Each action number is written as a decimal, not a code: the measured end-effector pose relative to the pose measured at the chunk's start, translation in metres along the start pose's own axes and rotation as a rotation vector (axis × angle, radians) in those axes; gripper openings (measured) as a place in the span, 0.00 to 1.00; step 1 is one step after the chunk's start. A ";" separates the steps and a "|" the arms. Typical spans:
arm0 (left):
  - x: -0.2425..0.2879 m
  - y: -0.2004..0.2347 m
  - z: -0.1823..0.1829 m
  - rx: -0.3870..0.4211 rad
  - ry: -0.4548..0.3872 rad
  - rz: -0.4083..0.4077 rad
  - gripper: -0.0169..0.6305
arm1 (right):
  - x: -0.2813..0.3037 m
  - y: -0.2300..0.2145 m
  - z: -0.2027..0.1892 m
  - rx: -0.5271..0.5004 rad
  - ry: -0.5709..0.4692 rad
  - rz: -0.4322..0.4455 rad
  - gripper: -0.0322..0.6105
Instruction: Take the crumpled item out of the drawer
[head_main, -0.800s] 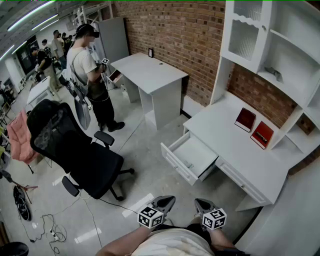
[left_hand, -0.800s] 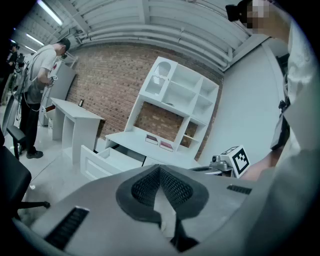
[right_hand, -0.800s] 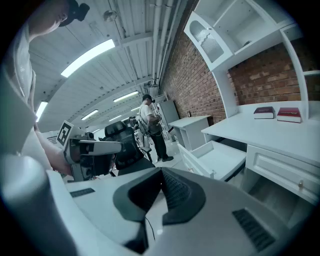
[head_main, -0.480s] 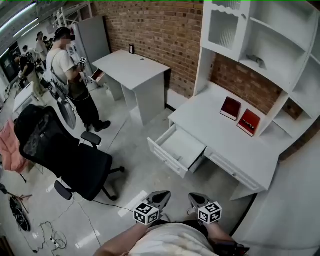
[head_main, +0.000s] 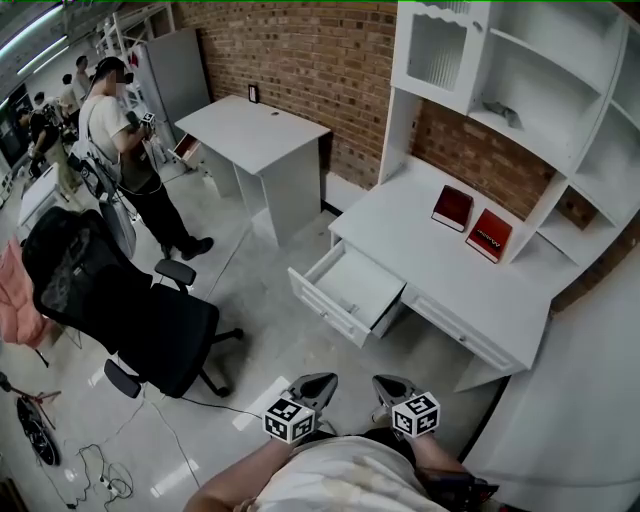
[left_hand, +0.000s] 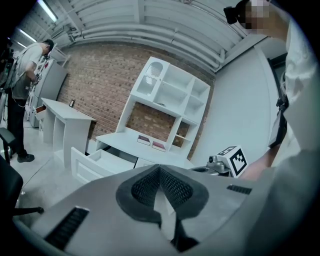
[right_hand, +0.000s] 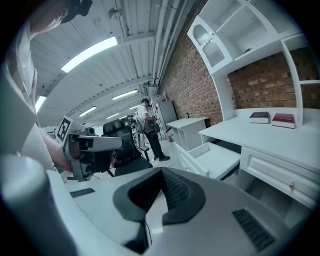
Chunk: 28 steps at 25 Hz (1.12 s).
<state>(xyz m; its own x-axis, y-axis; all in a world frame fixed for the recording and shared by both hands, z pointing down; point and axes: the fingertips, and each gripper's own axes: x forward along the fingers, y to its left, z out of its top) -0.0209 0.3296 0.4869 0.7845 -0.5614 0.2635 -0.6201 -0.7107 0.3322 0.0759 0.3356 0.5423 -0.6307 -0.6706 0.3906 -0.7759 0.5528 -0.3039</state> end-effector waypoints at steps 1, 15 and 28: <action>-0.001 0.000 0.000 0.000 0.000 -0.003 0.06 | 0.000 0.000 0.000 0.004 -0.003 -0.001 0.09; 0.005 0.008 0.009 0.011 0.003 -0.022 0.06 | -0.001 -0.014 0.000 0.073 -0.014 -0.063 0.09; -0.004 0.013 0.009 0.014 0.030 -0.028 0.06 | 0.010 -0.005 -0.003 0.104 -0.005 -0.062 0.09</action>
<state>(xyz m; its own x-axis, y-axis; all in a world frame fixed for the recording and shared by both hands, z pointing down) -0.0323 0.3185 0.4819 0.8013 -0.5280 0.2812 -0.5973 -0.7323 0.3271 0.0739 0.3277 0.5502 -0.5809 -0.7047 0.4073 -0.8106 0.4556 -0.3679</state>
